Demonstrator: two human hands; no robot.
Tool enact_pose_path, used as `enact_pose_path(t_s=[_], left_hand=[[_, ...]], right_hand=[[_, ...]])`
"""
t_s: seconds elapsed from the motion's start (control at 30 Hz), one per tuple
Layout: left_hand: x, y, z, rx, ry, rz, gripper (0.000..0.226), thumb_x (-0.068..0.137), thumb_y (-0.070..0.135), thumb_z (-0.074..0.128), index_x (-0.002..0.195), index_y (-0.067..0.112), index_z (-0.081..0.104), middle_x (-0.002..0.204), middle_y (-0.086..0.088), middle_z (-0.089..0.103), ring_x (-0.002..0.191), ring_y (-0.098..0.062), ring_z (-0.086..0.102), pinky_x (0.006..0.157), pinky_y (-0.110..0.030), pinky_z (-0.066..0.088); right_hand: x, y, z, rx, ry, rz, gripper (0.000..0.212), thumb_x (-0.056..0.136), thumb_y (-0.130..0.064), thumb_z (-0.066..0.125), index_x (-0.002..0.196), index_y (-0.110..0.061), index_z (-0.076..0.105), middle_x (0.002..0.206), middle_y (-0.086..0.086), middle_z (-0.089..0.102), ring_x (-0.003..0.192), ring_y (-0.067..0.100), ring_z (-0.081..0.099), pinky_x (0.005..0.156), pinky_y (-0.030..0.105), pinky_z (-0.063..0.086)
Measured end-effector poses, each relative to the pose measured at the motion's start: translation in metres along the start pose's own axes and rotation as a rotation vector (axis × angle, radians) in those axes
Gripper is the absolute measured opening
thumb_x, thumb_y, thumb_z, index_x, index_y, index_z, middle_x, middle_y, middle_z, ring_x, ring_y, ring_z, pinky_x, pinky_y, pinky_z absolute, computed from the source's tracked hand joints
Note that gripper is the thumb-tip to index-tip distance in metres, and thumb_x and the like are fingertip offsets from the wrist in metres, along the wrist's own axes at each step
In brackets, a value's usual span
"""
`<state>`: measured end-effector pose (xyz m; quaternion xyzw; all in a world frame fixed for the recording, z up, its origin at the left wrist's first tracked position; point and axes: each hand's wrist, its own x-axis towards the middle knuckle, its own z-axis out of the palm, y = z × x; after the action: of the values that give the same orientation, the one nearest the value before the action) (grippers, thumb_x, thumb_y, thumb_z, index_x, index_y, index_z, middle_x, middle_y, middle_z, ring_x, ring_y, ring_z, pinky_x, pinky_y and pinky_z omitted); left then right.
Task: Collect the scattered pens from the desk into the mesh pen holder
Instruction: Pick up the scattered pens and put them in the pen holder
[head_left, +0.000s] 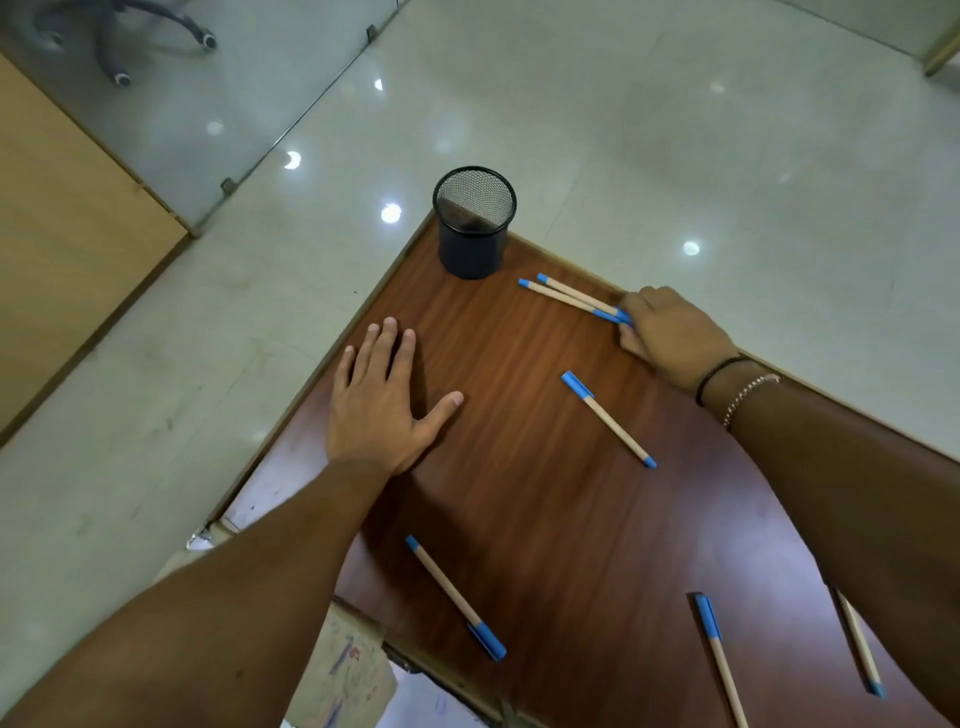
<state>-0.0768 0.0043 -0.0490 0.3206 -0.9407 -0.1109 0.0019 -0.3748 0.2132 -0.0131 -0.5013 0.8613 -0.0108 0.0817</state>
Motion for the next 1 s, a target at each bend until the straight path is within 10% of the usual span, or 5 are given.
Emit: enact_pose_path(t_s=[0.33,0.57,0.77,0.87,1.0], left_hand=[[0.001,-0.001,-0.001,-0.002,-0.013,-0.006,0.099,0.091,0.084,0.027,0.164,0.017,0.024,0.174,-0.008,0.018,0.162,-0.024,0.010,0.130,-0.049,0.010],[0.000,-0.001,0.000,-0.018,-0.015,-0.008,0.099,0.091,0.085,0.027,0.164,0.018,0.022,0.175,-0.007,0.015,0.162,-0.022,0.007,0.130,-0.045,0.005],[0.001,-0.001,-0.001,-0.018,-0.027,-0.005,0.100,0.091,0.086,0.028,0.165,0.019,0.020,0.175,-0.006,0.013,0.162,-0.022,0.005,0.130,-0.044,0.003],[0.000,-0.002,-0.001,-0.007,-0.027,-0.005,0.100,0.091,0.085,0.026,0.165,0.019,0.019,0.175,-0.006,0.013,0.162,-0.022,0.005,0.130,-0.045,0.004],[0.000,-0.002,-0.001,-0.014,-0.016,0.004,0.099,0.091,0.085,0.026,0.164,0.018,0.020,0.175,-0.007,0.014,0.162,-0.023,0.006,0.130,-0.046,0.005]], right_hand=[[0.000,-0.034,-0.079,0.255,0.331,0.059,0.017,0.090,-0.022,0.041,0.074,-0.015,0.039,0.066,0.002,0.040,0.060,0.026,0.035,0.060,0.033,0.025],[0.087,-0.081,-0.135,0.037,0.051,-0.046,0.041,0.091,-0.044,0.042,0.065,-0.014,0.048,0.054,0.002,0.039,0.058,0.033,0.041,0.059,0.036,0.030],[0.107,-0.095,-0.131,0.186,0.131,0.000,0.052,0.093,-0.055,0.055,0.122,-0.013,0.065,0.093,0.009,0.069,0.097,0.034,0.063,0.087,0.040,0.048],[0.067,-0.086,-0.105,0.369,0.246,0.068,0.039,0.090,-0.050,0.062,0.108,-0.016,0.069,0.076,0.001,0.067,0.078,0.025,0.066,0.082,0.039,0.053],[-0.007,-0.068,-0.046,0.364,-0.125,0.234,0.039,0.079,-0.053,0.078,0.093,-0.017,0.069,0.077,0.002,0.072,0.075,0.022,0.068,0.067,0.028,0.049]])
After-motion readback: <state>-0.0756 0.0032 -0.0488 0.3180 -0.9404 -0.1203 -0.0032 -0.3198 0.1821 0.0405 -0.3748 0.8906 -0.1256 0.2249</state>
